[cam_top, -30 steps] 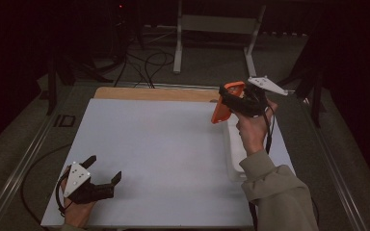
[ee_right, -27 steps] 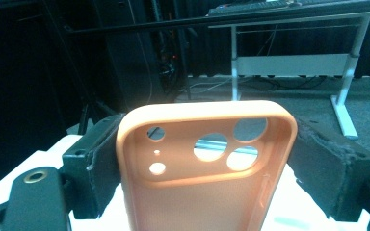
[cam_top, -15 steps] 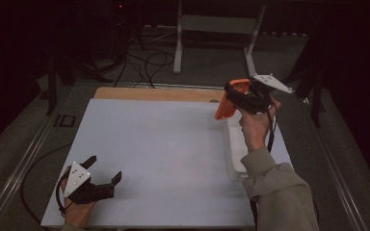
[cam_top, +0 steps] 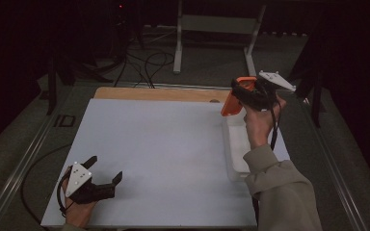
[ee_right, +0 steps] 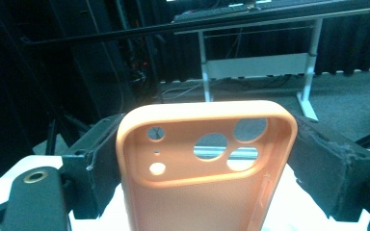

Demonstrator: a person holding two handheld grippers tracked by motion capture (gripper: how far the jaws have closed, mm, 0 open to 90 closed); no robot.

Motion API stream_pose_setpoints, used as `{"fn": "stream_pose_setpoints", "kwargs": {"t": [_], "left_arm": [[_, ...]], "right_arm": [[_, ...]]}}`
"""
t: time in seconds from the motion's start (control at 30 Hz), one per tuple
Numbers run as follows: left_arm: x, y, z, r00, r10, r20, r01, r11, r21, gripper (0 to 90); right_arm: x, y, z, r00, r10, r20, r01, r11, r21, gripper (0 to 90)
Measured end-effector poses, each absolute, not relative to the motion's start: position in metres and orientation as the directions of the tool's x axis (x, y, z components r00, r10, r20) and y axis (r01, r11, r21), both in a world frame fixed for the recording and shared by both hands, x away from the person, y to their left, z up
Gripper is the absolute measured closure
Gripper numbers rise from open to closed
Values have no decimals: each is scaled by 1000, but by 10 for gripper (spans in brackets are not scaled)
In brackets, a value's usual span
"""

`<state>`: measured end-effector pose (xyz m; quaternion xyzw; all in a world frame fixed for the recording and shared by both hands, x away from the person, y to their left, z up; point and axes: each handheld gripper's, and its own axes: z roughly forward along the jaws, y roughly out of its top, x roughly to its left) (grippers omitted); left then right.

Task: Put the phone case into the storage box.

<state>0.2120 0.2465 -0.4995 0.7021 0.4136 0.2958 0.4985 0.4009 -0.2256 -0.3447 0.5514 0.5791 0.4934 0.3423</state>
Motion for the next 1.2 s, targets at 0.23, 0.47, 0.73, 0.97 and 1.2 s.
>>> {"fn": "stream_pose_setpoints", "kwargs": {"t": [0.23,0.47,0.73,0.97,1.2], "left_arm": [[211,246,-499,483,875,4,283,-160,946,3],[211,247,-499,482,876,1,285,-158,946,3],[211,245,-500,487,873,3,286,-162,944,3],[211,245,-500,487,874,-2,286,-157,945,3],[210,243,-499,492,871,-4,282,-155,947,3]], "right_arm": [[407,-232,-348,-126,980,155,301,-111,947,174],[413,-238,-353,-86,987,136,305,-104,947,173],[418,-243,-359,-55,990,128,312,-104,944,173],[423,-244,-366,-31,992,123,319,-106,942,172],[427,-244,-373,-11,994,112,325,-102,940,171]]}}
